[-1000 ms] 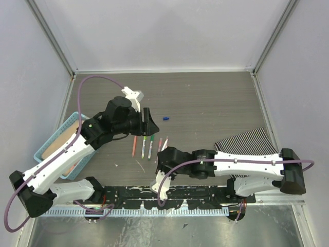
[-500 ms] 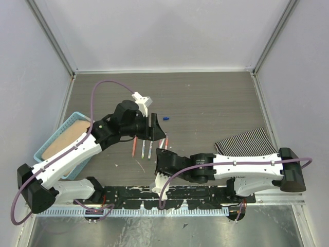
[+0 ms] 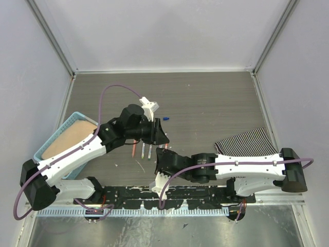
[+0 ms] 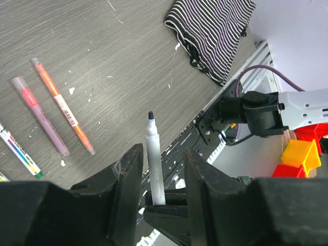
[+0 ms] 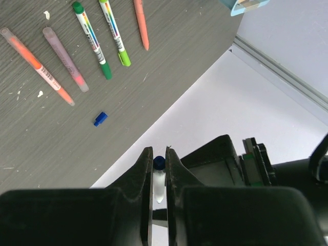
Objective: Insert the pens into the pen caps
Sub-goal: Adjust the pen.
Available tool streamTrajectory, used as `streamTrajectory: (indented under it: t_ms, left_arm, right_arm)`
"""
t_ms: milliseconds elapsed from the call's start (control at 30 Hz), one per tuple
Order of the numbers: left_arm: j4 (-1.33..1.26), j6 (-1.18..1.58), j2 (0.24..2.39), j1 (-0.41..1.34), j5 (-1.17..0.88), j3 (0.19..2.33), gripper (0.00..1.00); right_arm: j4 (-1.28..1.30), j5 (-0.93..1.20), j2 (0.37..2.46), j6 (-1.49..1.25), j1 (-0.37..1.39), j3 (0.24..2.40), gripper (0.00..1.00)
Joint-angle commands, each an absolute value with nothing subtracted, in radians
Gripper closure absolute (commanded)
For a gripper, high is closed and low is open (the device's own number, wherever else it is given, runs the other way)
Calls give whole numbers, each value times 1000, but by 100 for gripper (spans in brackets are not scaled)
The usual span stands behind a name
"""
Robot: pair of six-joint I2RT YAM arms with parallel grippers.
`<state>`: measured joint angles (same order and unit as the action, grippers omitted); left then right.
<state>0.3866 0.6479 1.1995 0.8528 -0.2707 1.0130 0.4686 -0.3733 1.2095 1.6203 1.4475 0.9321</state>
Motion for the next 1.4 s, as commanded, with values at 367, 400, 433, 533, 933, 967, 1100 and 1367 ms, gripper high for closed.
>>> streamTrajectory:
  t_ms: [367,400,433,533,933,967,1100,1367]
  left_arm:
    - [288,667,1224,878,-314,987,100]
    - [285,666,1222,878,-309,985,100]
    - [285,665,1219,878,-303,985,100]
    - [290,662,1212,877,-288,985,100]
    - [312,641,1178,878,-215,987,100]
    - [319,637,1179,878,-208,990,100]
    - [350,622,1168,873,-158,997,100]
    - [422,588,1144,797,-84,994,100]
  right_arm:
    - [430,-394,1170,1606,1453,960,99]
    - [430,-395,1168,1603,1454,960,99]
    - [432,-395,1167,1604,1453,959,99]
    - [437,-396,1162,1602,1454,963,99]
    - [488,-336,1143,1586,1453,970,68]
    - [499,-330,1143,1579,1453,975,63]
    - [530,-289,1131,1548,1453,981,42]
    - [429,-74,996,1295,1454,946,33]
